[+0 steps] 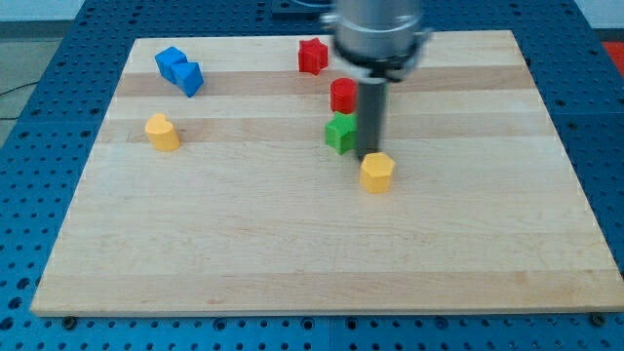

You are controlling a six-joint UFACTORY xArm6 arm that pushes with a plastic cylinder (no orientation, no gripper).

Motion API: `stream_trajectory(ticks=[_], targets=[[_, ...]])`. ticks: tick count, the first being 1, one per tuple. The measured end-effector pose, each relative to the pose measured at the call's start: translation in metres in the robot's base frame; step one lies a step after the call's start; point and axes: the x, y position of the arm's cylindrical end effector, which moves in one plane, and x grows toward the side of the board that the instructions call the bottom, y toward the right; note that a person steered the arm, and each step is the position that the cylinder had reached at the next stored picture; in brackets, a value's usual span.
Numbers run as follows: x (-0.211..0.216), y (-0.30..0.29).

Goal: Move the yellow hexagon to the right center

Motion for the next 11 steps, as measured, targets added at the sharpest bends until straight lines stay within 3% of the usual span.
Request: stream_trajectory(ticks=[2,3,4,5,6,7,8,9,10,11], targets=[[0.063,-0.092],[0.102,-0.109],[0.099,-0.053],[0.067,0.033],[0.071,0.044],[0.119,0.004],[0.086,-0.051],[0.043,-0.029],[-0.007,0.031],[-0.002,0.034]])
